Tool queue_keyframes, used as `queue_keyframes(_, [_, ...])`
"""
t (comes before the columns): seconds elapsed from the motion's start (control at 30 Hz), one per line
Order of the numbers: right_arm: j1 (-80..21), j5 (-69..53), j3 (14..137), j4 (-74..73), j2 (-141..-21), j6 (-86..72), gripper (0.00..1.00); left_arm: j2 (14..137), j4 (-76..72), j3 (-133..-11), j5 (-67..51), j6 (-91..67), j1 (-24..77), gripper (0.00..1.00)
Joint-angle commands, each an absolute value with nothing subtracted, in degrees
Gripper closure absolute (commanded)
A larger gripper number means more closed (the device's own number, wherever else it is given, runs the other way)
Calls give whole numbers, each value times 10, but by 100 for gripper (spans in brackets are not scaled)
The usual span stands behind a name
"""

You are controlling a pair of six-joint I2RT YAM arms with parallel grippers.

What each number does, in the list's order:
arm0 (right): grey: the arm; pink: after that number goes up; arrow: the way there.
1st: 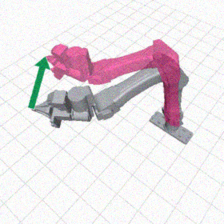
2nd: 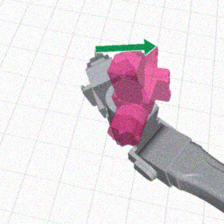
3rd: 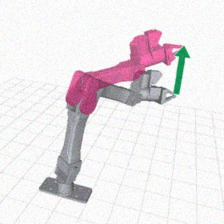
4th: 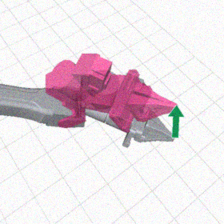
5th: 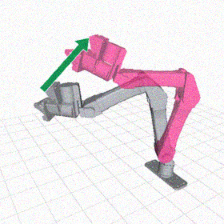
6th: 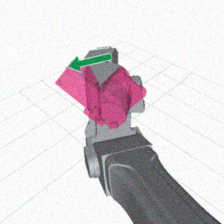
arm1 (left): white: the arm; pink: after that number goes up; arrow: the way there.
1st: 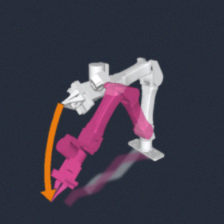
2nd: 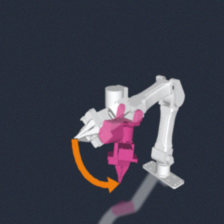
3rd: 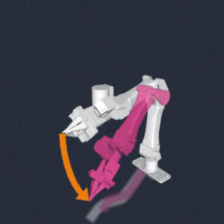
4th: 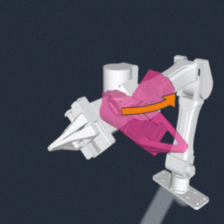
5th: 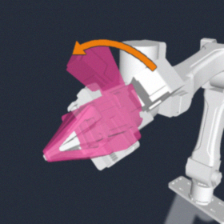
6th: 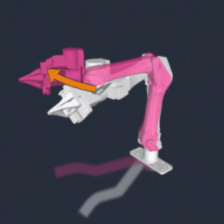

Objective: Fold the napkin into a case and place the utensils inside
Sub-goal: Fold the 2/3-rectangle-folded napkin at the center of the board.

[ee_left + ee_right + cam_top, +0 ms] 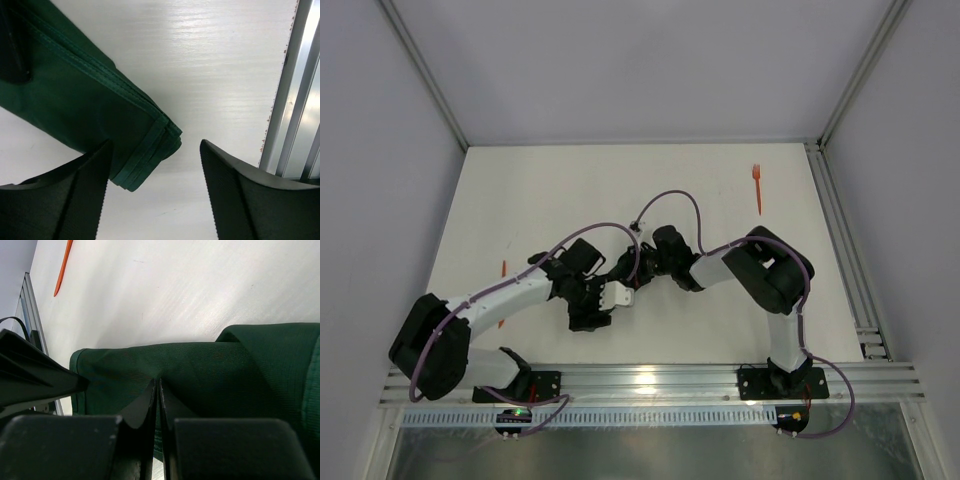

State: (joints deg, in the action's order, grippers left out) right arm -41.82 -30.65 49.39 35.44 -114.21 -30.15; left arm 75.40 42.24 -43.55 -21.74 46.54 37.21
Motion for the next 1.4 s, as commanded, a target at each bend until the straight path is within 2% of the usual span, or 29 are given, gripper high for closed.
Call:
queue_keyframes(0.0, [-413, -277, 494, 295, -1145, -279, 92, 778, 432, -444, -236, 481, 386, 24])
queue_keyframes(0.07, [-413, -277, 494, 294, -1145, -280, 92, 781, 411, -442, -229, 470, 389, 25])
queue_keyframes(0.27, [-414, -277, 490, 296, -1145, -280, 92, 787, 353, -436, -191, 428, 405, 35])
queue_keyframes(0.37, [-413, -278, 490, 297, -1147, -280, 92, 790, 342, -437, -182, 418, 405, 47])
queue_keyframes(0.43, [-413, -279, 490, 297, -1147, -280, 91, 791, 339, -438, -178, 410, 405, 49])
queue_keyframes(0.53, [-413, -279, 490, 298, -1147, -280, 92, 789, 330, -434, -165, 407, 405, 58])
queue_keyframes(0.57, [-413, -279, 490, 297, -1147, -280, 92, 789, 327, -433, -164, 405, 405, 64])
queue_keyframes(0.73, [-410, -282, 486, 301, -1146, -283, 92, 793, 339, -439, -172, 408, 405, 71])
queue_keyframes(0.77, [-410, -282, 486, 301, -1146, -283, 92, 793, 340, -439, -171, 408, 405, 77])
queue_keyframes(0.87, [-410, -283, 485, 303, -1145, -284, 92, 791, 343, -442, -175, 406, 405, 83])
queue_keyframes(0.97, [-410, -282, 484, 304, -1144, -283, 92, 782, 347, -450, -177, 396, 403, 100])
queue_keyframes(1.23, [-410, -302, 483, 300, -1129, -249, 91, 739, 347, -461, -244, 366, 337, 100])
queue_keyframes(1.37, [-409, -315, 484, 298, -1115, -222, 86, 735, 356, -464, -272, 373, 316, 100])
